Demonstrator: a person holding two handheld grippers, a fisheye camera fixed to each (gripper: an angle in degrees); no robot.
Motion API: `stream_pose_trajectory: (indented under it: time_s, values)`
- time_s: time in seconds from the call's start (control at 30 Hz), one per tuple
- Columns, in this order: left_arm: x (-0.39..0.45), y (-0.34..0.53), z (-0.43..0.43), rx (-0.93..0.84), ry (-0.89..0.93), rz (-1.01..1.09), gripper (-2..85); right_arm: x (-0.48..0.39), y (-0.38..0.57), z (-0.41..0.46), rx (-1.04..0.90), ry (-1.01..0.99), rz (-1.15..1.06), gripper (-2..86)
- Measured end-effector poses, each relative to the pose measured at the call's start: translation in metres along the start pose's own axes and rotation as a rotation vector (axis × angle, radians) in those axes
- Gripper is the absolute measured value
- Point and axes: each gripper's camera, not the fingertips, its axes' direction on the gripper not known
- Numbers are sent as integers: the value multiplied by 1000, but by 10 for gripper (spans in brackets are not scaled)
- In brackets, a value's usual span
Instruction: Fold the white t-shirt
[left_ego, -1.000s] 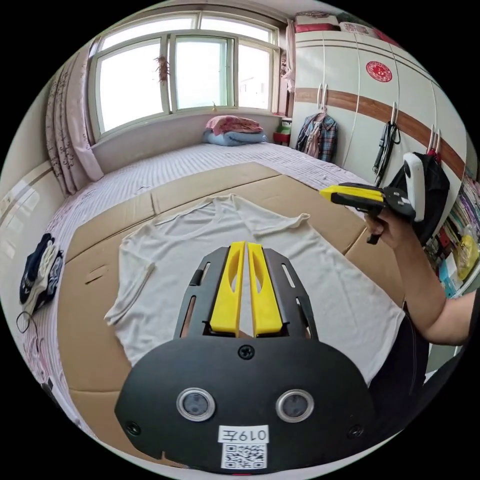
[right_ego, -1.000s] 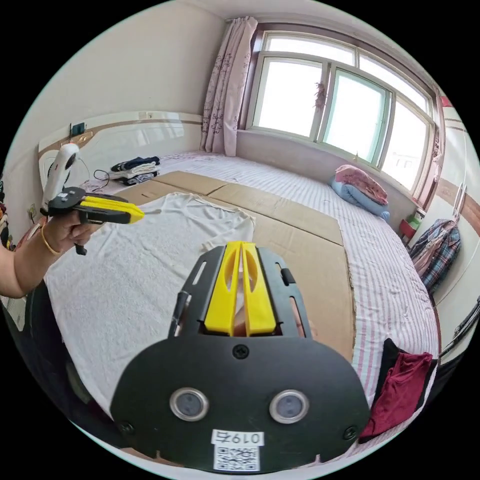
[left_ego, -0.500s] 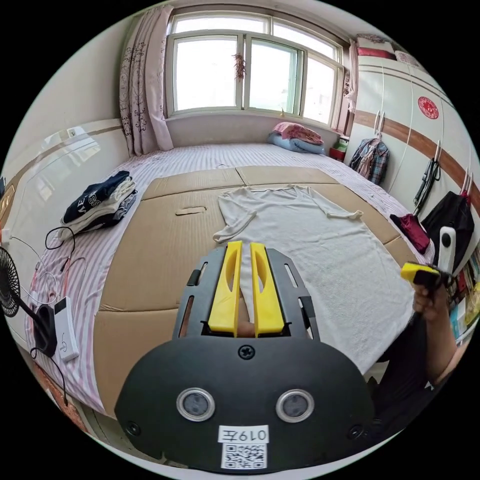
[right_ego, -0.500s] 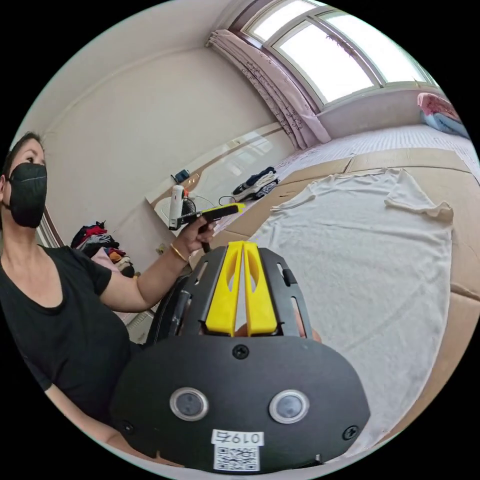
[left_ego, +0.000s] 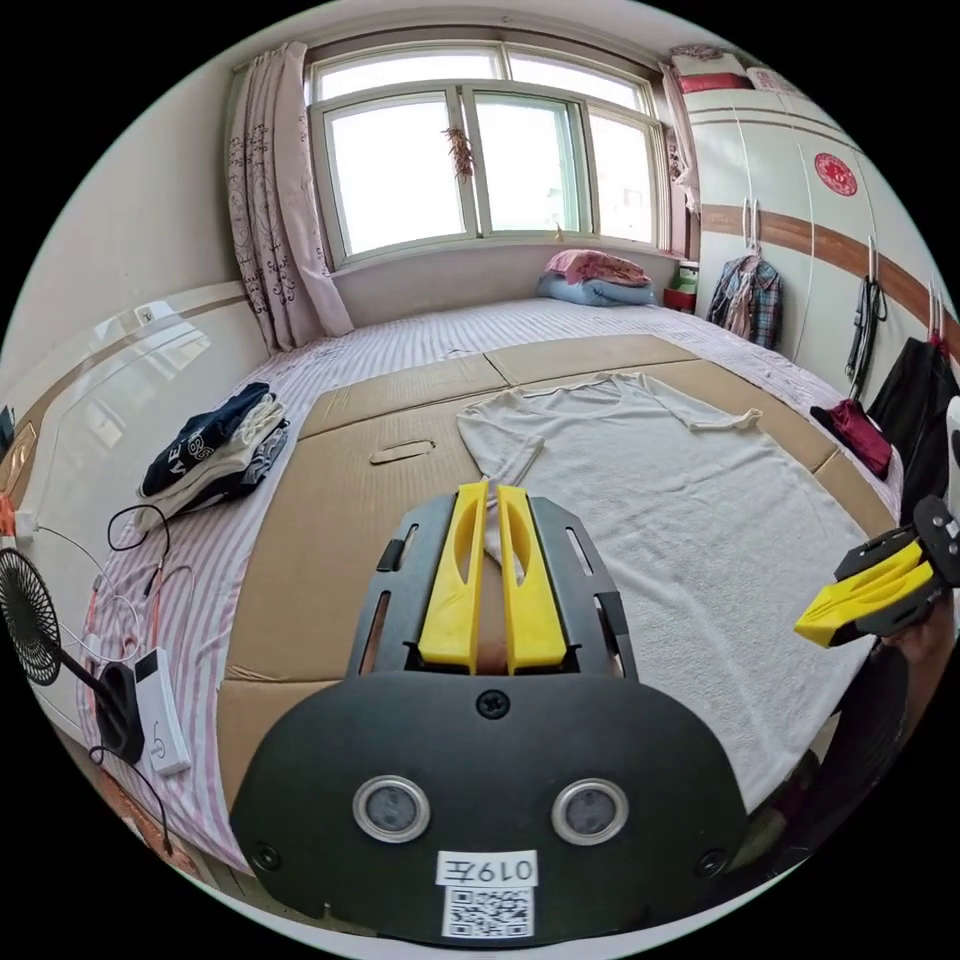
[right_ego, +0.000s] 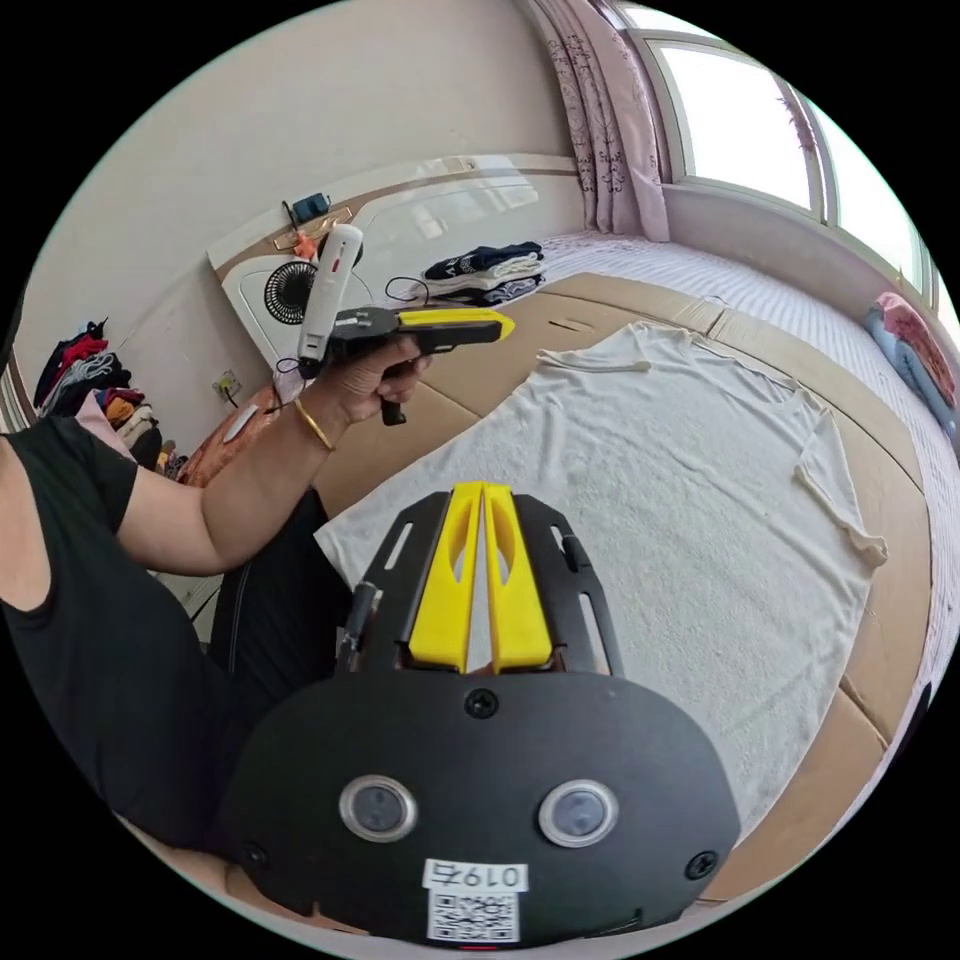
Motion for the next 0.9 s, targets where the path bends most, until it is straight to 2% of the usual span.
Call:
stream_pose_trajectory:
  time_s: [0.13, 0.27, 0.33, 0.43, 0.6, 0.77, 0.9]
  values:
    - [-28, 6, 6, -24, 21, -32, 17, 19, -64, 3, 42, 23, 7, 3]
    - [-60, 14, 15, -56, 104, -122, 24, 80, -141, 10, 62, -84, 150, 15]
    - [-75, 19, 21, -63, 203, -163, 34, 109, -175, 22, 57, -102, 228, 24]
    - [-86, 23, 28, -83, 182, -191, 45, 150, -233, 52, 60, -100, 310, 59]
    - [-94, 30, 51, -155, 68, -175, 48, 192, -327, 133, -67, -146, 392, 79]
    - [-91, 25, 79, -161, 116, -96, 78, 202, -388, 175, -178, -149, 411, 87]
    - [-102, 21, 110, -234, 144, -134, 96, 202, -428, 190, -241, -139, 402, 82]
